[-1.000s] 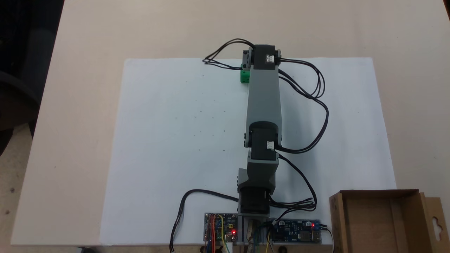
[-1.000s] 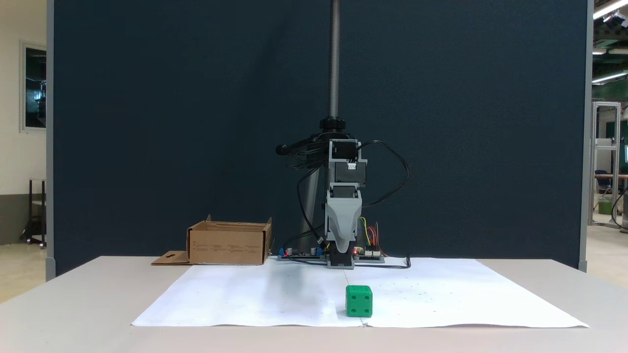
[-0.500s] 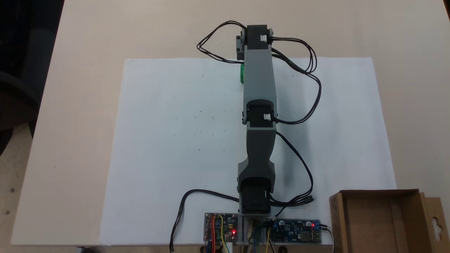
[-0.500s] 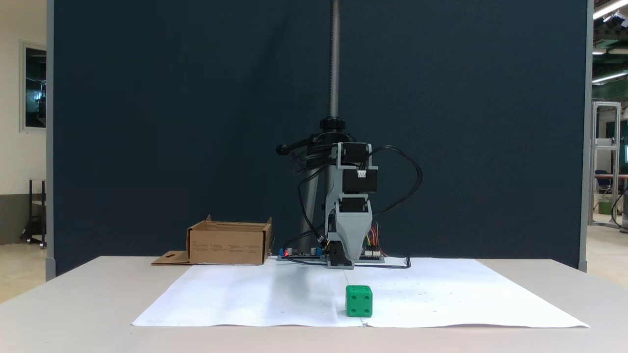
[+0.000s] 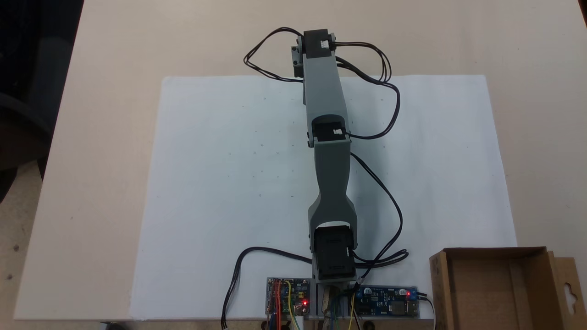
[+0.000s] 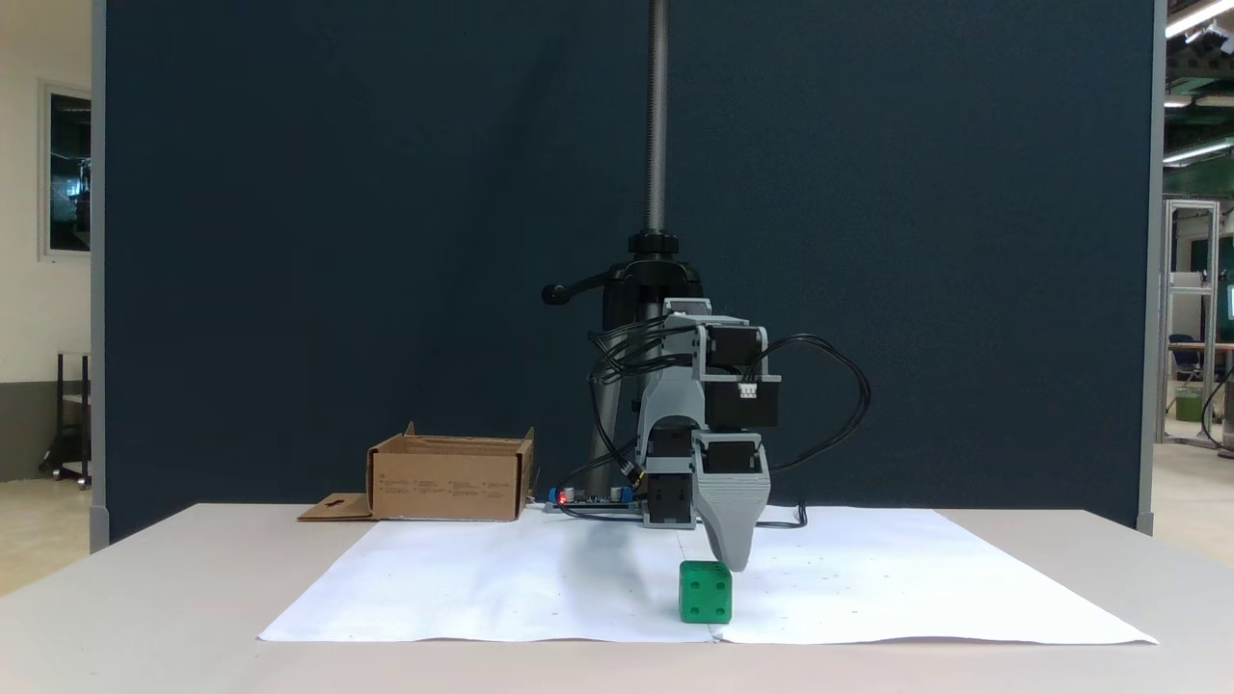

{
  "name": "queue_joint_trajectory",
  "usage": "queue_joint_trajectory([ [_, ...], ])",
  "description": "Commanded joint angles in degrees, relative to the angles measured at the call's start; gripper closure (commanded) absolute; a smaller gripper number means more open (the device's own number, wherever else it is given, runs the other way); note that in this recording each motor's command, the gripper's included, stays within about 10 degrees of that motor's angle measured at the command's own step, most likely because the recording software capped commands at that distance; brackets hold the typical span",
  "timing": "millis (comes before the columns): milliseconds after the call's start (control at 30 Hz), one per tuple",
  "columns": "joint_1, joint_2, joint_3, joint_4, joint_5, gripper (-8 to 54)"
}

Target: Grasp a green dice and put it in the bin.

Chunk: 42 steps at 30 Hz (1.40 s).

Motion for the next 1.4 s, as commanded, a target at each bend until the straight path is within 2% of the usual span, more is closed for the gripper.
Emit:
queue_joint_trajectory([
  [0, -1.0, 0.7, -3.8, 3.3, 4.0, 4.3],
  [1367, 2.6, -3.1, -5.2, 2.6, 2.6, 4.3],
])
